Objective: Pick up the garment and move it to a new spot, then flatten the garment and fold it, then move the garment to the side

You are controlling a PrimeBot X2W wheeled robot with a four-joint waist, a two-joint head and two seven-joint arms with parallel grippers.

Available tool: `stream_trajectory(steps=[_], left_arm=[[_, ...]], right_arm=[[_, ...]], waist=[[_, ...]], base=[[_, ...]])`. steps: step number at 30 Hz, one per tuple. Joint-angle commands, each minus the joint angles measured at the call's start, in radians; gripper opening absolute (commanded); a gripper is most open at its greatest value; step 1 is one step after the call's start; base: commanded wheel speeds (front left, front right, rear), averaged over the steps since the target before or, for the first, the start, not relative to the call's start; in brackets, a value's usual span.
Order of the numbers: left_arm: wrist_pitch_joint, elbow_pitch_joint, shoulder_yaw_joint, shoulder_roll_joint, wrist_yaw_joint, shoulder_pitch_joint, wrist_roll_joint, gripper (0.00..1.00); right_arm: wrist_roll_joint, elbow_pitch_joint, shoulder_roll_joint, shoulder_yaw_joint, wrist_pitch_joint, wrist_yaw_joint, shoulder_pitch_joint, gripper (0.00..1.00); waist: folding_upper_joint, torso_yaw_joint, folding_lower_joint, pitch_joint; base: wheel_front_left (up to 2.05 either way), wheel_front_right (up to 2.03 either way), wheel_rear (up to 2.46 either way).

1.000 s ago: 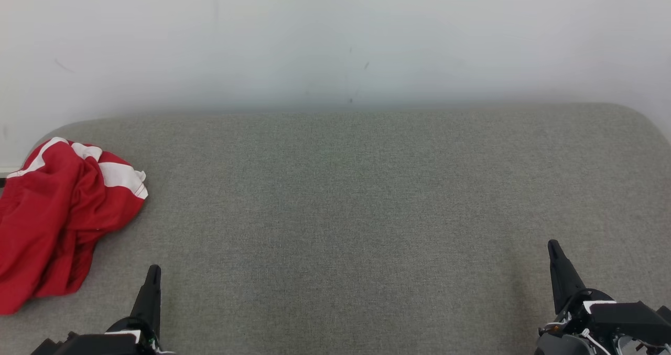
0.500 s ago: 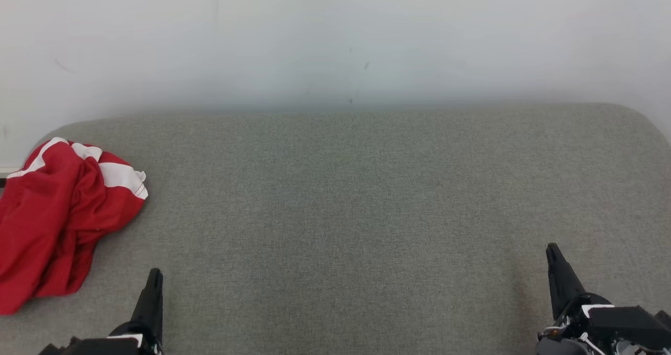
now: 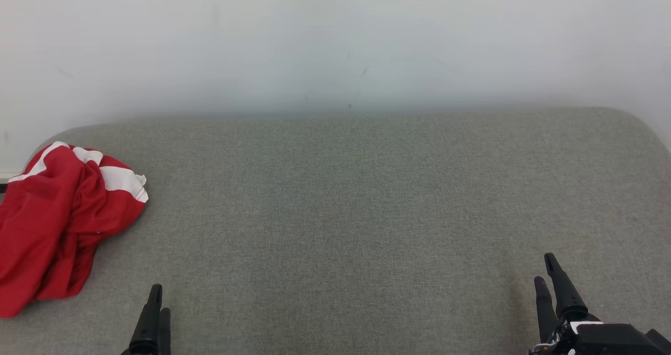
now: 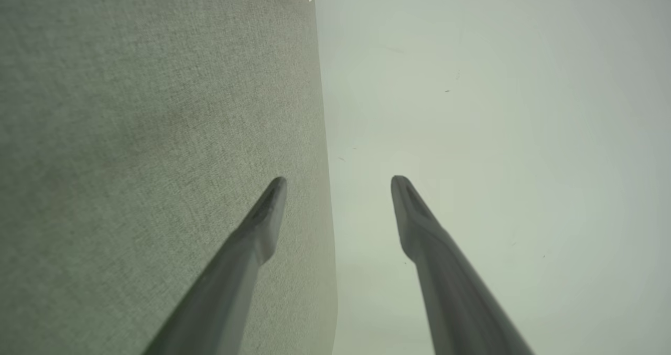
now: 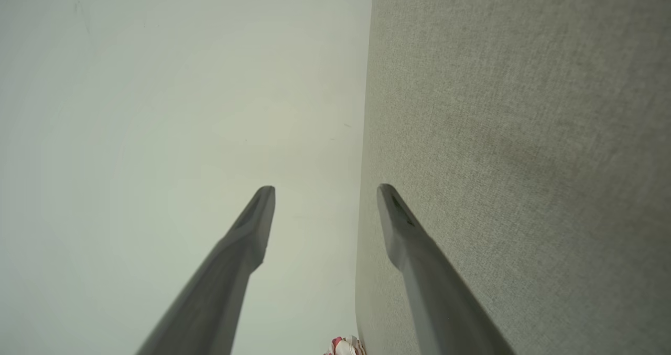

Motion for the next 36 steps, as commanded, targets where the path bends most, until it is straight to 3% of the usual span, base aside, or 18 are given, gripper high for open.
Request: stream_trajectory(steps=[1,17,36], left_arm=[[-0.014,-0.022,-0.005,0.004,0.000,-0.004,0.023,1.00],[-0.078,-0.026,-0.008,0.006,0.010,0.021,0.232,1.00],[-0.146,-0.058,-0.061,0.008,0.069,0.048,0.659,1.00]], right_arm=[[-0.015,-0.025,-0.003,0.011,-0.014,0.000,-0.007,1.00],[-0.154,-0.043,-0.006,0.039,-0.079,0.000,0.016,1.00],[-0.522,-0.027,-0.006,0.062,-0.147,-0.001,0.044,1.00]], waist=[[0.0000,-0.001,0.0000,-0.002],[0.0000,-0.001,0.0000,-0.019],[0.0000,0.002,0.0000,-0.036]], base=[[0.00,0.00,0.00],[0.00,0.00,0.00],[0.00,0.00,0.00]])
